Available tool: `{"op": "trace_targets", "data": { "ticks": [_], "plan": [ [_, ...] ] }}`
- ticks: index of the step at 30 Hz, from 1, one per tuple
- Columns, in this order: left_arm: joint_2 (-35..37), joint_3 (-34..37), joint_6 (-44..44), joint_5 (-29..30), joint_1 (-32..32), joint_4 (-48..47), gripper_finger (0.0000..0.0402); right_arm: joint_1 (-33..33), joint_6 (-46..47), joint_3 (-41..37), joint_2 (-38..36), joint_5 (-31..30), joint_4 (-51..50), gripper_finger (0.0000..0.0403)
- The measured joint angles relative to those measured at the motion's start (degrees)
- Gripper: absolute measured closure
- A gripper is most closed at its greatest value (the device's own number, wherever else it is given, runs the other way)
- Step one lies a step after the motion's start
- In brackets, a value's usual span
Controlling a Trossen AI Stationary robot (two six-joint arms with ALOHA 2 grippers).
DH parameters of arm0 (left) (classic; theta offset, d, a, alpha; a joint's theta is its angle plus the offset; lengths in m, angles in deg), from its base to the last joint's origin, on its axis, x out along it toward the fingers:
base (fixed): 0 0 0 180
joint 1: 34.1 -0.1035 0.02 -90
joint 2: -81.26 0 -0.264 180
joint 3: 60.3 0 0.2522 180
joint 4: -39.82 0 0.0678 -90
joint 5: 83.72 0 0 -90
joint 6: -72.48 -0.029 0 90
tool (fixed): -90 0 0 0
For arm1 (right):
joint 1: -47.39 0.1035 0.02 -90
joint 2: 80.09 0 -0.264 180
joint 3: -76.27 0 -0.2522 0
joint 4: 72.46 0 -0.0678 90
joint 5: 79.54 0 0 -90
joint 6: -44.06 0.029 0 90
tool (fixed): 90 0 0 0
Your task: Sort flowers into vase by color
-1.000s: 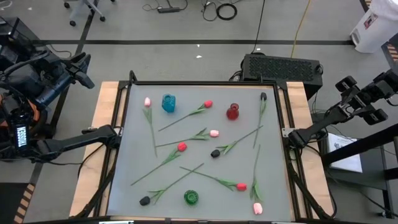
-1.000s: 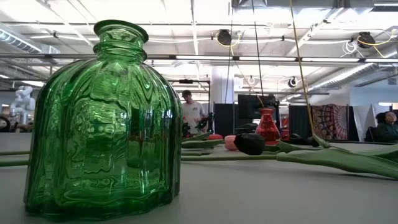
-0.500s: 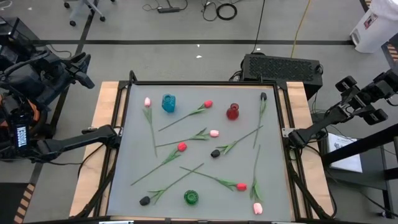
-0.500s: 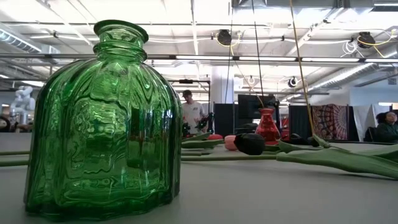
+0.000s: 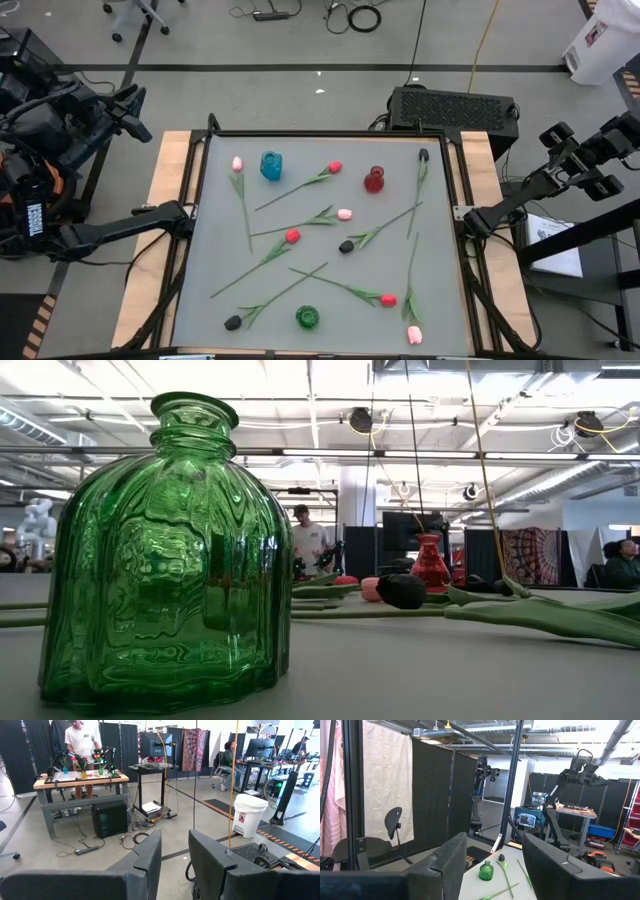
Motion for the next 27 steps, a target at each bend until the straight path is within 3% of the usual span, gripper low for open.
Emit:
{"op": "trace_targets", "data": {
  "ticks": [27],
  "plan": [
    [0.01, 0.02, 0.0, 0.0, 0.0, 0.0, 0.0297, -0.02, 0.01, 0.01, 0.01, 0.02, 0.0, 0.0218]
  ]
}}
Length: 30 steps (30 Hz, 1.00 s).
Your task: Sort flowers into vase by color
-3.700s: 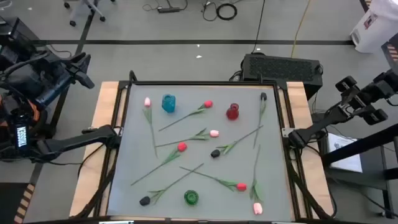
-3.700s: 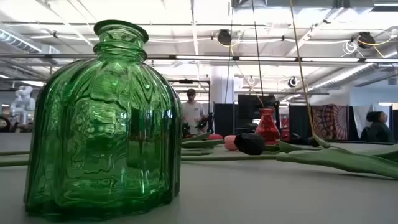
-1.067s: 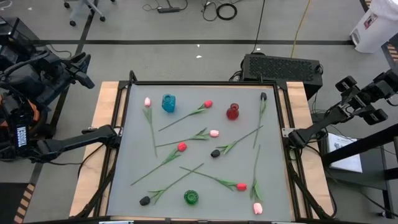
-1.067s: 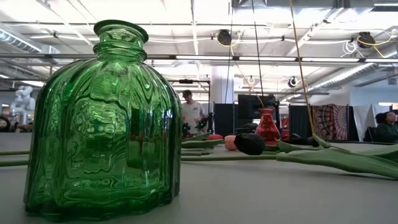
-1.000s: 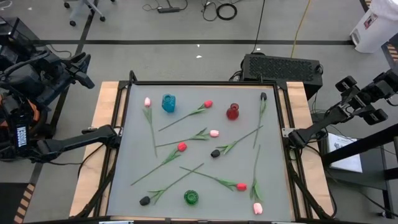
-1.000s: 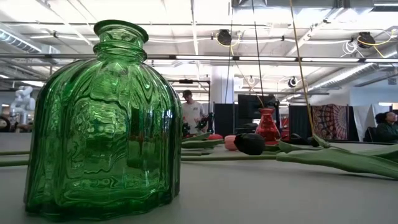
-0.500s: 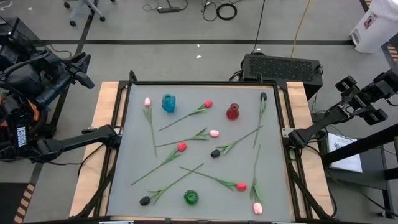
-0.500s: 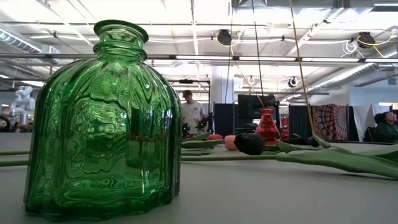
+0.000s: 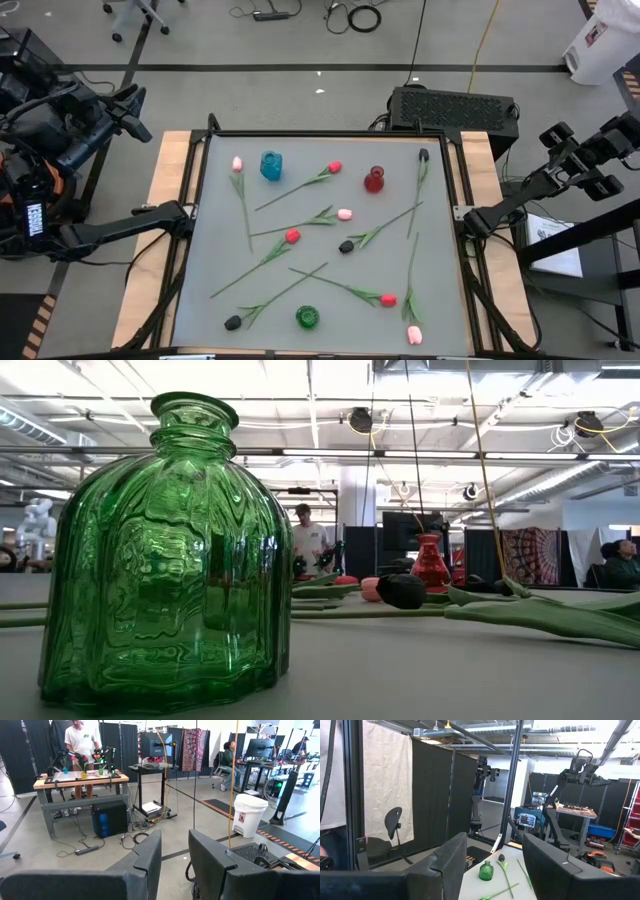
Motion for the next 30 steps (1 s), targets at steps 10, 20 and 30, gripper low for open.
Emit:
{"op": "trace_targets", "data": {
  "ticks": [10, 20, 30],
  "plan": [
    [0.01, -0.01, 0.0, -0.01, 0.0, -0.01, 0.0297, 0.0, 0.0, 0.0, 0.0, 0.0, -0.02, 0.0218],
    [-0.01, -0.01, 0.0, -0.01, 0.0, 0.0, 0.0297, 0.02, 0.0, -0.02, 0.0, -0.02, 0.0, 0.0218],
    [-0.01, -0.02, 0.0, -0.02, 0.0, 0.0, 0.0297, 0.02, 0.15, 0.04, -0.02, -0.02, 5.04, 0.0218]
  ]
}}
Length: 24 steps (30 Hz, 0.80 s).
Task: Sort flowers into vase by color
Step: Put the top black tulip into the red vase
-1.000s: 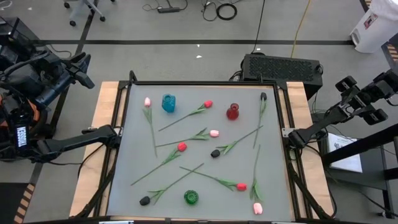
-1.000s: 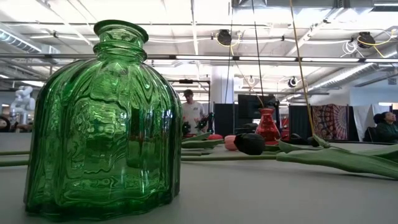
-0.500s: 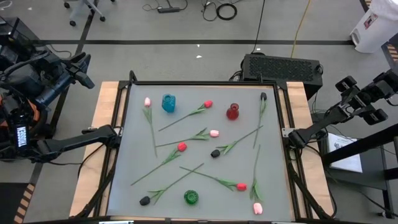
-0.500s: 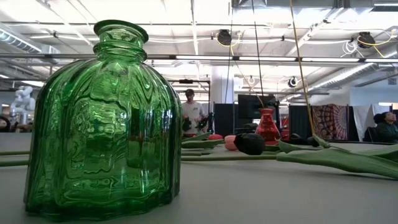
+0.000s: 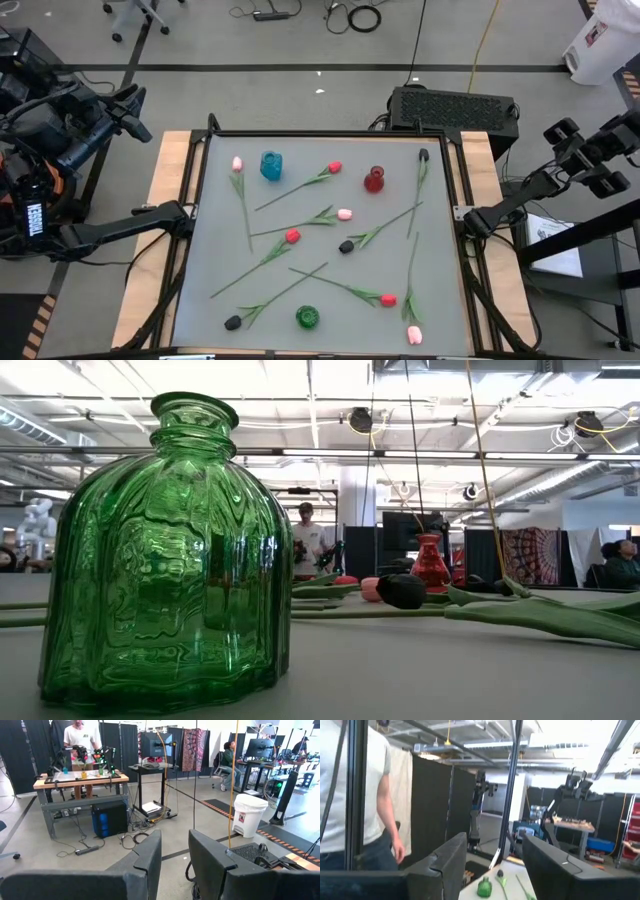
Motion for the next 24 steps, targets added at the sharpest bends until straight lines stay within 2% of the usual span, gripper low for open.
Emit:
{"op": "trace_targets", "data": {
  "ticks": [9, 14, 18, 24],
  "plan": [
    [0.02, 0.02, 0.0, 0.0, 0.0, 0.0, 0.0297, 0.0, 0.06, -0.12, 0.02, 0.0, 7.23, 0.0218],
    [0.02, 0.0, 0.0, 0.01, 0.0, 0.0, 0.0297, -0.02, 6.36, -0.12, 0.0, -1.59, 16.23, 0.0218],
    [0.02, 0.02, 0.0, 0.0, -0.02, 0.0, 0.0297, -0.02, 10.04, -0.1, 0.02, -8.62, 20.85, 0.0218],
    [0.01, 0.01, 0.0, 0.01, -0.01, 0.0, 0.0297, -0.02, 10.59, -2.79, 0.05, -23.86, 23.63, 0.0218]
  ]
}}
